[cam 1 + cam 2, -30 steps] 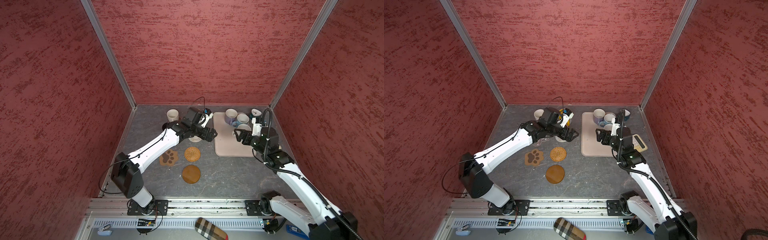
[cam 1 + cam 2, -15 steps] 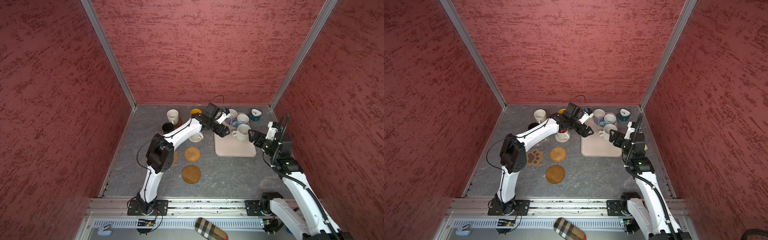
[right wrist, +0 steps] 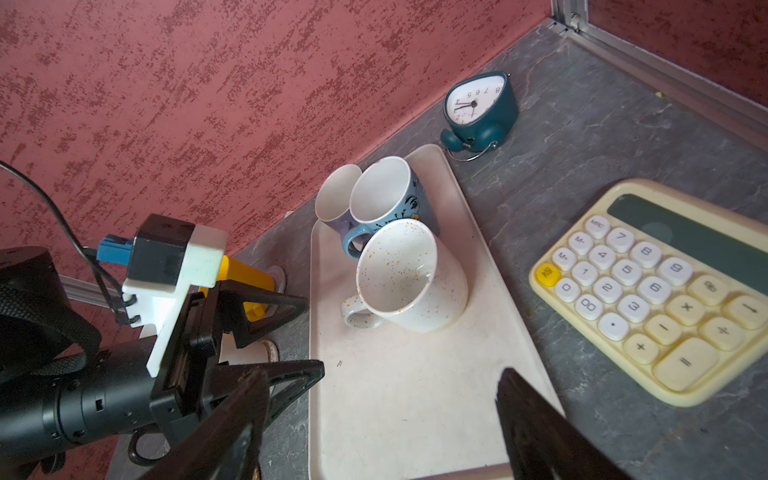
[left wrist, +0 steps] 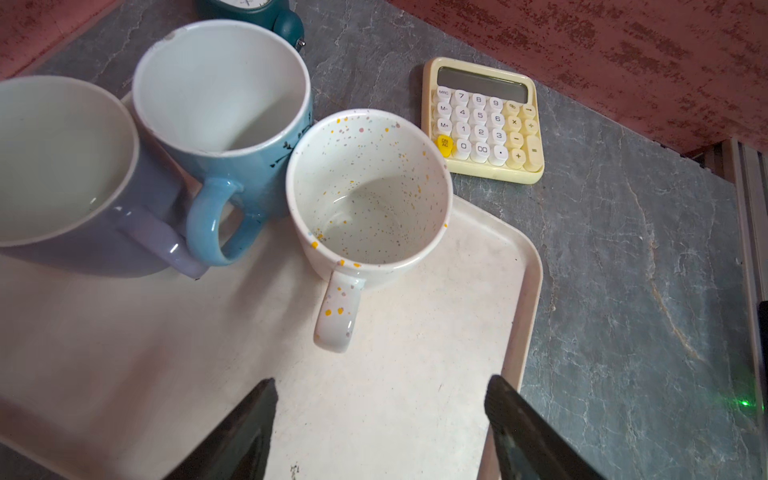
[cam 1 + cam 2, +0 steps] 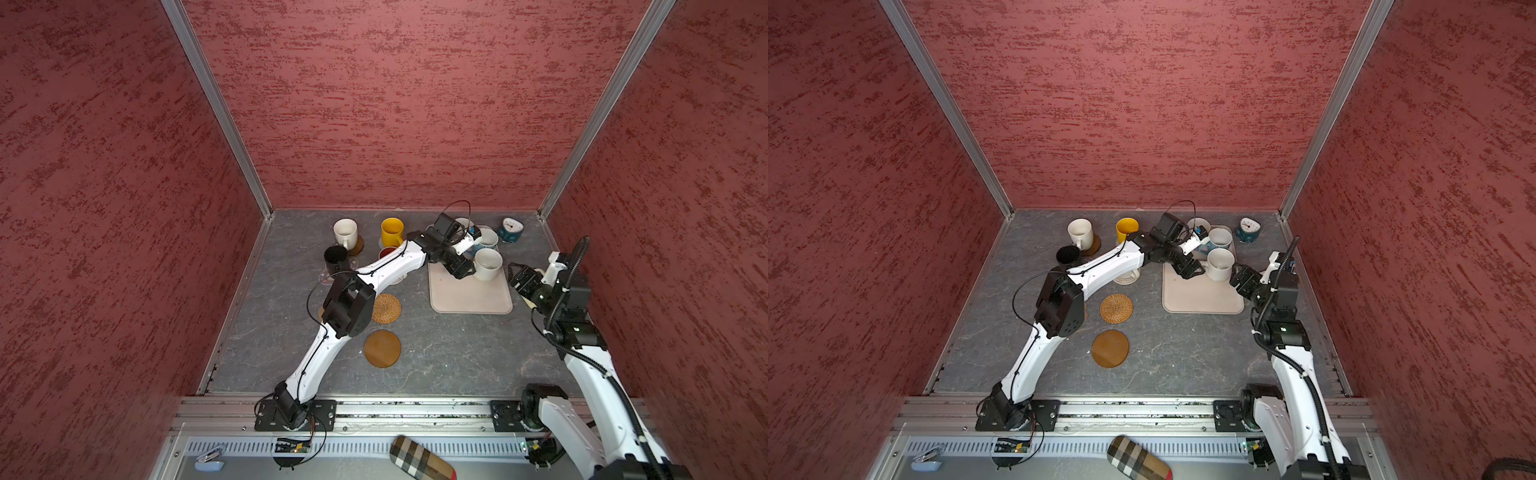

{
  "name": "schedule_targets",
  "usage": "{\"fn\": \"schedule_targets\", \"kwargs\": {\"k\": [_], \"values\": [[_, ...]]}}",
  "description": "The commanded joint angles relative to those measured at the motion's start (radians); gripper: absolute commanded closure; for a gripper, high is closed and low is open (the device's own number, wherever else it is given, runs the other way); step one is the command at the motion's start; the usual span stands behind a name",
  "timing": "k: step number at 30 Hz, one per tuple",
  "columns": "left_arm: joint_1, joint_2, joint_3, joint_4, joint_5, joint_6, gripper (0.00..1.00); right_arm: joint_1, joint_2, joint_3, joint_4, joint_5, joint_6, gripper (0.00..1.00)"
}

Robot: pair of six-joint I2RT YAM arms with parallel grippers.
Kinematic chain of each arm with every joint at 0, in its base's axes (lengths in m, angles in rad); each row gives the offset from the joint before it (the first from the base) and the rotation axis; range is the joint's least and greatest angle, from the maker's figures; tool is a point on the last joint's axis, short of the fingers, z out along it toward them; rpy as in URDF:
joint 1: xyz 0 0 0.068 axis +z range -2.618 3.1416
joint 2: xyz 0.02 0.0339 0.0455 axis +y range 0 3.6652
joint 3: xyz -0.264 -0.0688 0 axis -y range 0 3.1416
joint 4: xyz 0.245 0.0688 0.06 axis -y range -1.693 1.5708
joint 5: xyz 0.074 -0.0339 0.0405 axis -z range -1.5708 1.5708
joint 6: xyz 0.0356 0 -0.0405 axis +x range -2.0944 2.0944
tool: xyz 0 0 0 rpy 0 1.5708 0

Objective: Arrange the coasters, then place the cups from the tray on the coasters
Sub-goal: 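Lower the left gripper into the speckled white mug on the tray and grip its rim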

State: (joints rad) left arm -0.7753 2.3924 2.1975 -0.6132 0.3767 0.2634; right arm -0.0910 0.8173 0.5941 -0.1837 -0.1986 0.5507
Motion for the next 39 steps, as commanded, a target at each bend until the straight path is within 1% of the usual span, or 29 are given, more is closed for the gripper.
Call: {"fn": "schedule_targets", "kwargs": {"k": [1, 10, 15, 20, 26, 32, 39], "values": [[-0.006, 0.046, 0.051, 0.016, -0.024, 0.034, 0.28, -0.006, 0.001, -0.005, 0.039, -0.010, 0.007, 0.14], [-0.018, 0.125, 0.108, 0.048, -0.055, 0.028, 0.42, -0.006, 0.014, -0.016, 0.052, -0.017, 0.000, 0.14], [-0.028, 0.159, 0.141, 0.050, -0.061, 0.034, 0.46, -0.006, 0.020, -0.016, 0.055, -0.025, -0.001, 0.14], [-0.033, 0.189, 0.178, 0.044, -0.065, 0.037, 0.53, -0.007, 0.020, -0.016, 0.055, -0.027, -0.001, 0.14], [-0.041, 0.206, 0.199, 0.045, -0.057, 0.048, 0.63, -0.007, 0.017, -0.016, 0.055, -0.030, -0.003, 0.14], [-0.051, 0.215, 0.199, 0.036, -0.082, 0.063, 0.64, -0.006, 0.016, -0.018, 0.058, -0.033, -0.003, 0.14], [-0.064, 0.219, 0.199, 0.030, -0.098, 0.068, 0.76, -0.006, 0.017, -0.020, 0.062, -0.034, -0.003, 0.14]]}}
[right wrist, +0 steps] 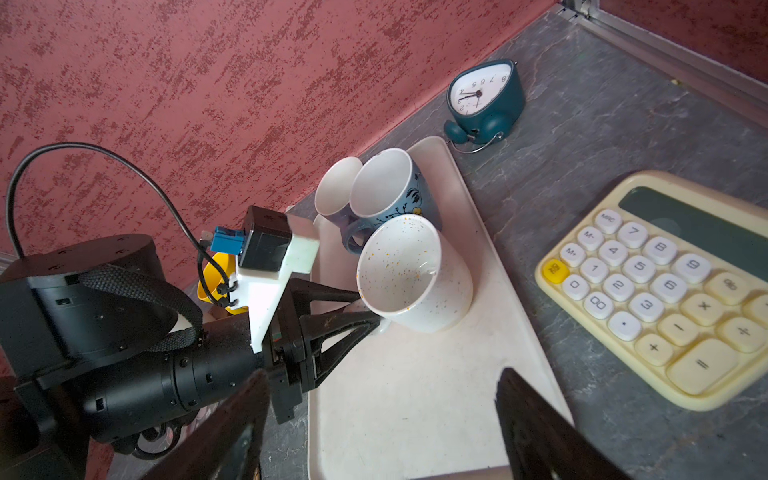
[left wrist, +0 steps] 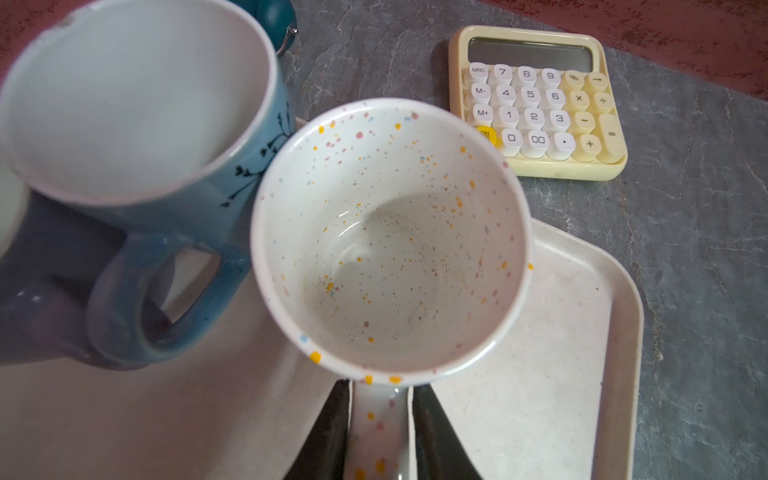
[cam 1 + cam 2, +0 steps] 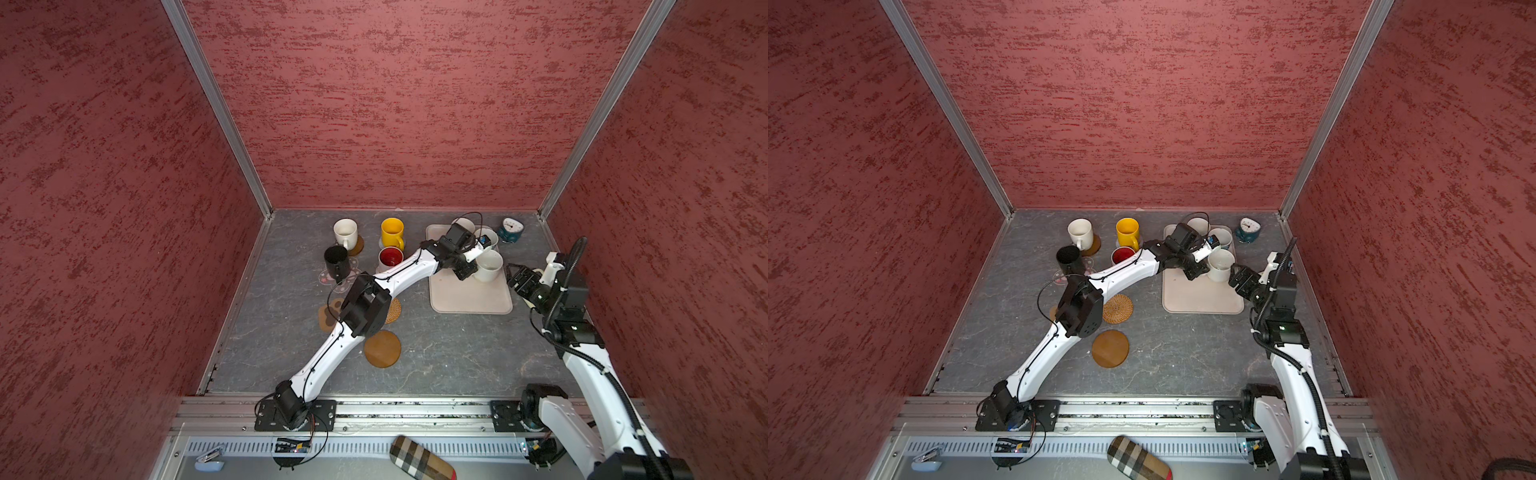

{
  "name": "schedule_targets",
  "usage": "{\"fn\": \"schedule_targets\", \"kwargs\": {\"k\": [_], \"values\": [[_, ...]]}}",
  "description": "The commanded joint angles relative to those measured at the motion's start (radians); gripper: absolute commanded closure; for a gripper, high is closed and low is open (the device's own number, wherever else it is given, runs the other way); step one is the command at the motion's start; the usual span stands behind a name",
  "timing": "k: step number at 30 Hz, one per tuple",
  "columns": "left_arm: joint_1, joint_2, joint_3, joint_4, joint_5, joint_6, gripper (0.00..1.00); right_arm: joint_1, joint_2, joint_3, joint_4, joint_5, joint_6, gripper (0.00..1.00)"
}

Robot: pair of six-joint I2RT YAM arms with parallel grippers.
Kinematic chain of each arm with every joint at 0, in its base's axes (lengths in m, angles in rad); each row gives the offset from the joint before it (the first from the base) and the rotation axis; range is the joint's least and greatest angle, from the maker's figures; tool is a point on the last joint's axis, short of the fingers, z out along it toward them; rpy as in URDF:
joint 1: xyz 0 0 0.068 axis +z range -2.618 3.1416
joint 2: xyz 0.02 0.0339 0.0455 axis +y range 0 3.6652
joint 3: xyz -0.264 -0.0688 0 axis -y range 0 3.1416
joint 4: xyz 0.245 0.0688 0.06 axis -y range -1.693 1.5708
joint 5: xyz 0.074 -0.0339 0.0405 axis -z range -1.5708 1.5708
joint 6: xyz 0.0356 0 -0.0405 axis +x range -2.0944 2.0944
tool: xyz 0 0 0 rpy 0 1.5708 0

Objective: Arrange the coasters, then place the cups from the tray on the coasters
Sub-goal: 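Lower the left gripper into the speckled white mug on the tray and grip its rim, then lift the speckled white mug with the left gripper and carry it off the tray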

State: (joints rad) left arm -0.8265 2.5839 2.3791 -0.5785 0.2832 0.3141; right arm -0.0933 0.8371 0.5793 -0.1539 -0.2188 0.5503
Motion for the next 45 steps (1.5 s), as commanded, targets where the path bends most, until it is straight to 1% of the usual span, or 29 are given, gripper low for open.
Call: {"fn": "schedule_targets", "kwargs": {"k": [1, 8, 11, 18, 23, 28, 34, 38, 42, 45], "values": [[-0.014, 0.028, 0.017, -0.005, -0.006, 0.019, 0.78, -0.003, -0.003, -0.005, 0.031, -0.014, -0.003, 0.14], [-0.028, 0.020, 0.013, -0.018, -0.015, 0.031, 0.91, -0.002, -0.004, -0.003, 0.033, -0.019, -0.002, 0.14], [-0.037, -0.002, -0.013, -0.007, -0.033, 0.036, 1.00, -0.003, -0.001, -0.005, 0.040, -0.022, 0.002, 0.14], [-0.035, -0.095, -0.127, 0.078, -0.052, 0.005, 1.00, -0.002, -0.006, 0.012, 0.023, -0.040, 0.000, 0.13], [-0.031, -0.162, -0.170, 0.100, -0.067, -0.012, 1.00, -0.002, -0.010, 0.039, 0.003, -0.048, -0.003, 0.12], [-0.022, -0.256, -0.250, 0.129, -0.090, -0.032, 1.00, -0.002, -0.014, 0.063, -0.033, -0.029, -0.027, 0.17], [-0.012, -0.435, -0.429, 0.185, -0.115, -0.088, 1.00, 0.016, -0.087, 0.045, -0.029, -0.024, -0.038, 0.17], [-0.010, -0.573, -0.561, 0.208, -0.157, -0.131, 1.00, 0.045, -0.083, 0.058, -0.022, -0.024, -0.039, 0.17], [-0.012, -0.703, -0.701, 0.235, -0.211, -0.167, 1.00, 0.108, -0.050, 0.078, -0.012, 0.000, -0.038, 0.17], [-0.013, -0.813, -0.824, 0.256, -0.261, -0.195, 1.00, 0.180, -0.017, 0.098, 0.009, 0.035, -0.036, 0.16]]}}
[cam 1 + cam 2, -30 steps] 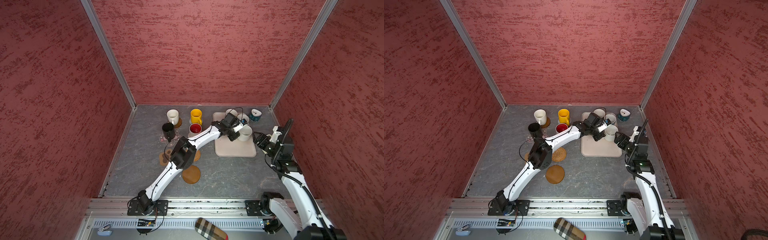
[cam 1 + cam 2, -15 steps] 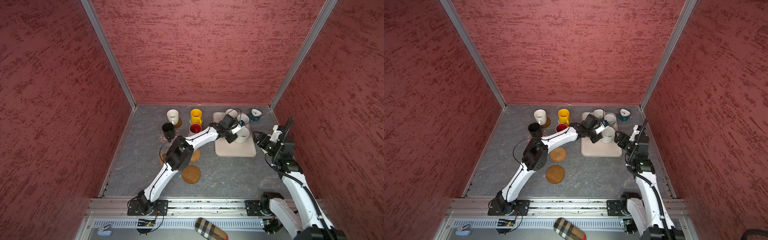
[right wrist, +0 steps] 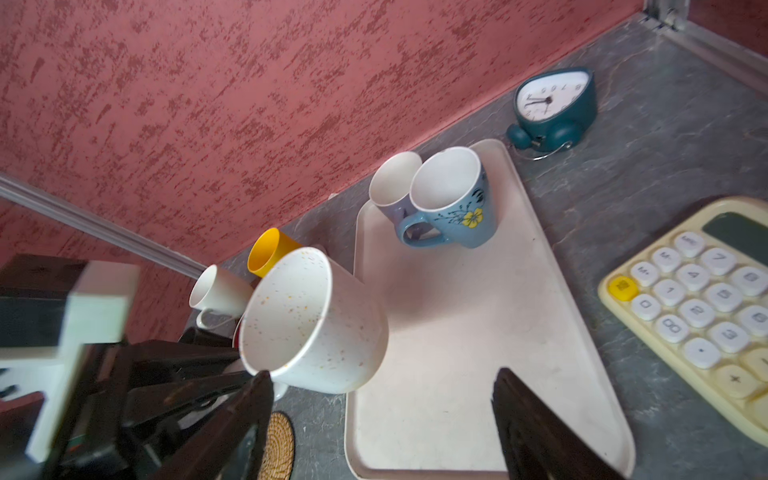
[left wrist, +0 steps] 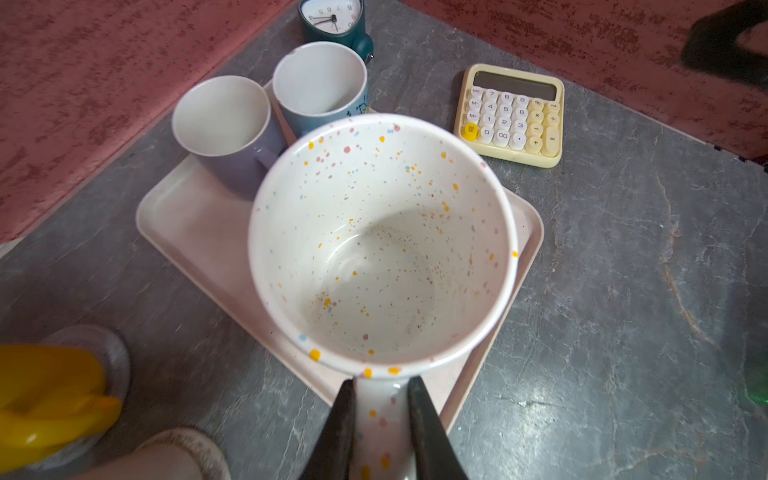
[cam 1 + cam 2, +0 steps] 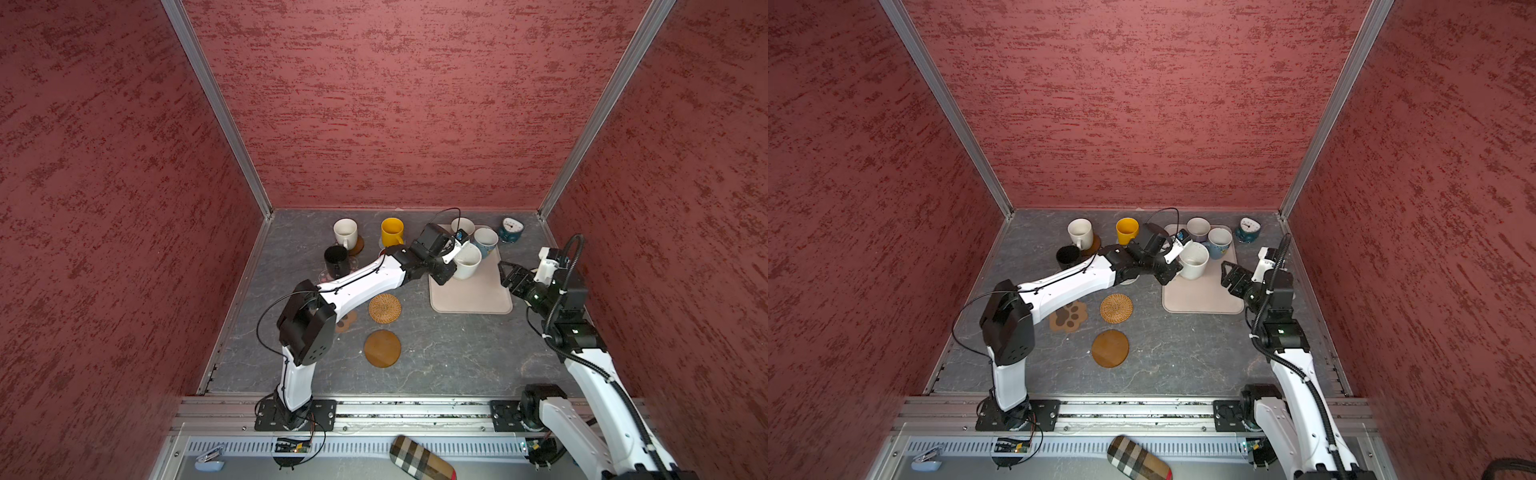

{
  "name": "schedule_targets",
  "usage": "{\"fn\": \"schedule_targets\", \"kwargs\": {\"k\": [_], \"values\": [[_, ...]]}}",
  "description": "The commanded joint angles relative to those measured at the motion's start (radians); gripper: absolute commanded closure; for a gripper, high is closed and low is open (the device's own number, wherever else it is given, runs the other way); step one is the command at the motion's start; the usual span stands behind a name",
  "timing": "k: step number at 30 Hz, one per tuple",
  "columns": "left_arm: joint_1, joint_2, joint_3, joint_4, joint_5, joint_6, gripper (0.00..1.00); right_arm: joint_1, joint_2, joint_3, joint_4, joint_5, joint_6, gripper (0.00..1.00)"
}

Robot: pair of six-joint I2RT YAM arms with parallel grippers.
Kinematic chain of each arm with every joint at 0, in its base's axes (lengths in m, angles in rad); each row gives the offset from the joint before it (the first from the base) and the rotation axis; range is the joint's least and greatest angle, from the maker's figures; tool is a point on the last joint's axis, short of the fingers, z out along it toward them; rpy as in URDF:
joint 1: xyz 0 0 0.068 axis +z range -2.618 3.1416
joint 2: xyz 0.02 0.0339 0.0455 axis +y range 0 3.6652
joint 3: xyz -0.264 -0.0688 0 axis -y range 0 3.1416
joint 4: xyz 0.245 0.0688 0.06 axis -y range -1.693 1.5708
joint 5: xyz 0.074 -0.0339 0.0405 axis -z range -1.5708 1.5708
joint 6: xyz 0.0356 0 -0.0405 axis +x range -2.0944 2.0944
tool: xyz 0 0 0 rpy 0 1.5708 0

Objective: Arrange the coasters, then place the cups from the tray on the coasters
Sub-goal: 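Lift the speckled white mug with the left gripper and carry it off the tray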

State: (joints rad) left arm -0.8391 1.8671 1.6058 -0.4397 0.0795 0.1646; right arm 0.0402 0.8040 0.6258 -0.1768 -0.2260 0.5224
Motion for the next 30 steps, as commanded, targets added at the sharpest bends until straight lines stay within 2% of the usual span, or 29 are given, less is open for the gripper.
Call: {"fn": "schedule_targets", "kwargs": {"k": [1, 8, 14, 20, 23, 30], "values": [[-0.001, -0.135, -0.087, 0.117, -0.080, -0.058, 1.00, 0.075, 0.035, 0.063, 0.042, 0.050, -0.009, 0.16], [0.001, -0.403, -0.319, 0.050, -0.222, -0.177, 1.00, 0.276, 0.176, 0.131, 0.138, 0.140, -0.007, 0.12], [0.032, -0.619, -0.488, -0.034, -0.317, -0.316, 1.00, 0.397, 0.317, 0.204, 0.204, 0.185, -0.018, 0.11], [0.068, -0.769, -0.596, -0.137, -0.418, -0.441, 1.00, 0.461, 0.416, 0.247, 0.268, 0.189, -0.015, 0.11], [0.102, -0.807, -0.631, -0.200, -0.478, -0.520, 1.00, 0.483, 0.460, 0.268, 0.285, 0.185, -0.019, 0.11], [0.153, -0.857, -0.738, -0.242, -0.595, -0.614, 1.00, 0.504, 0.520, 0.279, 0.327, 0.174, -0.021, 0.11]]}}
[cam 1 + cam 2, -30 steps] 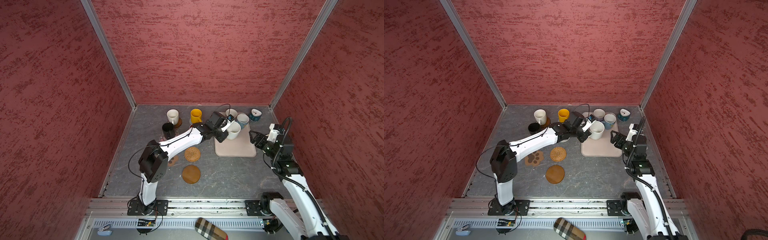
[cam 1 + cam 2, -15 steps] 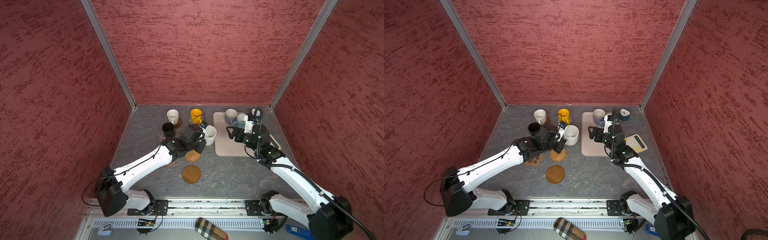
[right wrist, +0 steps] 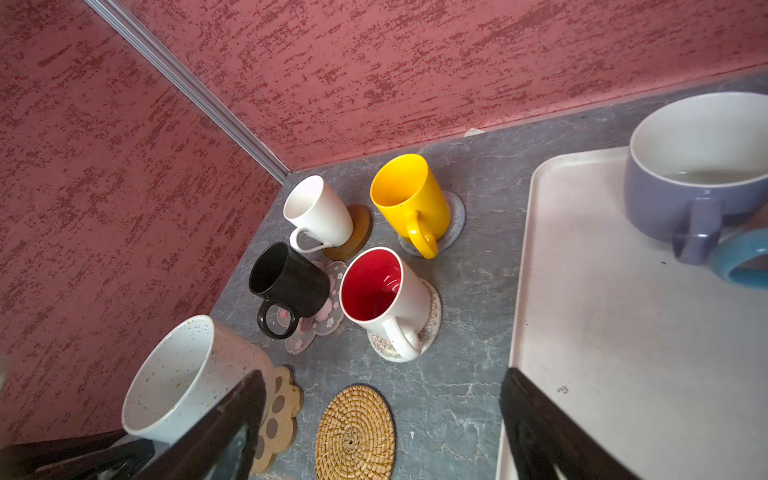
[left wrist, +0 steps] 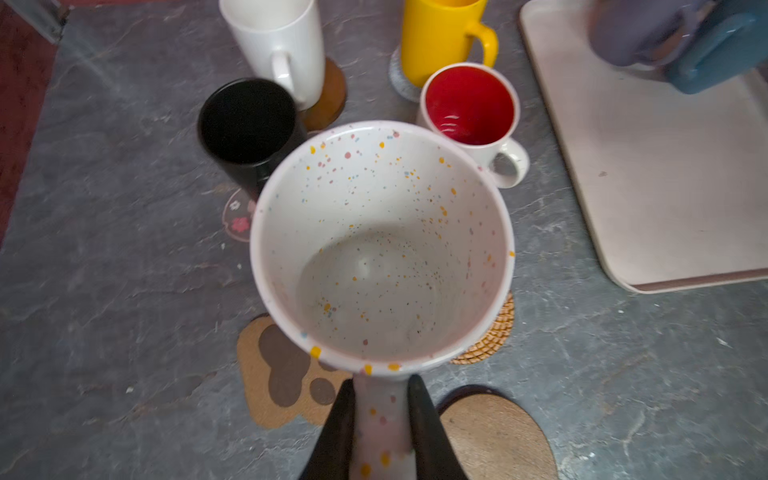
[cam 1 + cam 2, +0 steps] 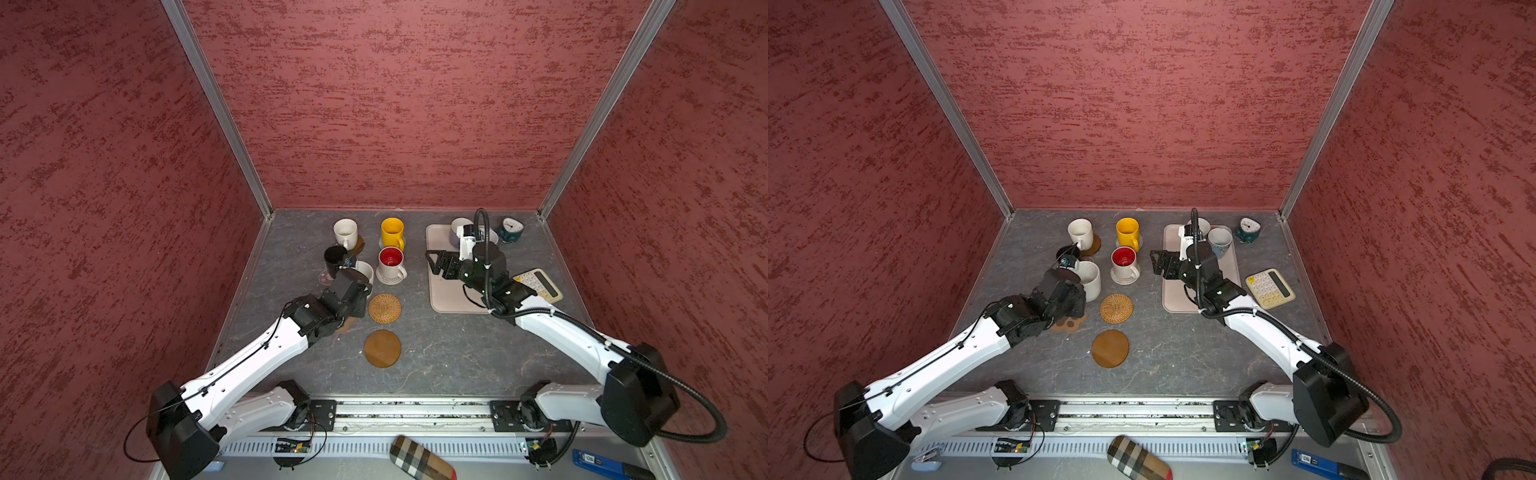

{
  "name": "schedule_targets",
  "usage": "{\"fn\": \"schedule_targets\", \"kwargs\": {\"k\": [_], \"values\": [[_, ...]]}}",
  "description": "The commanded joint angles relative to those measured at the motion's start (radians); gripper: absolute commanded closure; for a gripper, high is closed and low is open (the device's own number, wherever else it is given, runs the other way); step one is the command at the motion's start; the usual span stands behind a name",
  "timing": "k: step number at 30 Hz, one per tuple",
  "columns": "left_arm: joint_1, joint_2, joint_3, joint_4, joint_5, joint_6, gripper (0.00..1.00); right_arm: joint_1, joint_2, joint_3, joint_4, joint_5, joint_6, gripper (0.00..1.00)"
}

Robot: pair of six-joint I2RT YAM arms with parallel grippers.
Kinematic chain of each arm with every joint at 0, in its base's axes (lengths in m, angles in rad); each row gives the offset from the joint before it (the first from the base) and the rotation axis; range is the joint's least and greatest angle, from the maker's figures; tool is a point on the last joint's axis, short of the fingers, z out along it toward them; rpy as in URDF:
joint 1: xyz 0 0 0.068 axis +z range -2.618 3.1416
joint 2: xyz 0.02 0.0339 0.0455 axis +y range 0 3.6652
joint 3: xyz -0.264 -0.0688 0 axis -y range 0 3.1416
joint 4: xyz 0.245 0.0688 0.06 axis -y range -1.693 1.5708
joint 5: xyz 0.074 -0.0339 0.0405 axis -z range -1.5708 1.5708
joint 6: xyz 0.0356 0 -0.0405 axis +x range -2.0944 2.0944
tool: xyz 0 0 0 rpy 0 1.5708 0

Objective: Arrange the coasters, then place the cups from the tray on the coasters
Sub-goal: 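Lift the speckled white mug with the left gripper and carry it off the tray, then lower the speckled white mug onto the paw-print cork coaster with the left gripper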

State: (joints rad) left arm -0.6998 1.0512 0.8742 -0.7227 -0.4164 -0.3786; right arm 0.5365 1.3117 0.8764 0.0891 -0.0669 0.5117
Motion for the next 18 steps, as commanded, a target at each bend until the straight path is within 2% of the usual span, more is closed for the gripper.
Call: {"fn": "schedule_targets", "kwargs": {"k": [1, 12, 18], "values": [[0.023, -0.049, -0.023, 0.046, -0.107, -0.081, 1.00, 0.010, 0.017, 0.029, 0.064, 0.014, -0.010, 0.11], [0.050, -0.082, -0.141, 0.090, -0.228, -0.215, 1.00, 0.014, 0.044, 0.042, 0.067, 0.013, -0.016, 0.11], [0.050, -0.099, -0.204, 0.138, -0.219, -0.277, 1.00, 0.013, 0.048, 0.029, 0.076, 0.012, -0.018, 0.11]]}}
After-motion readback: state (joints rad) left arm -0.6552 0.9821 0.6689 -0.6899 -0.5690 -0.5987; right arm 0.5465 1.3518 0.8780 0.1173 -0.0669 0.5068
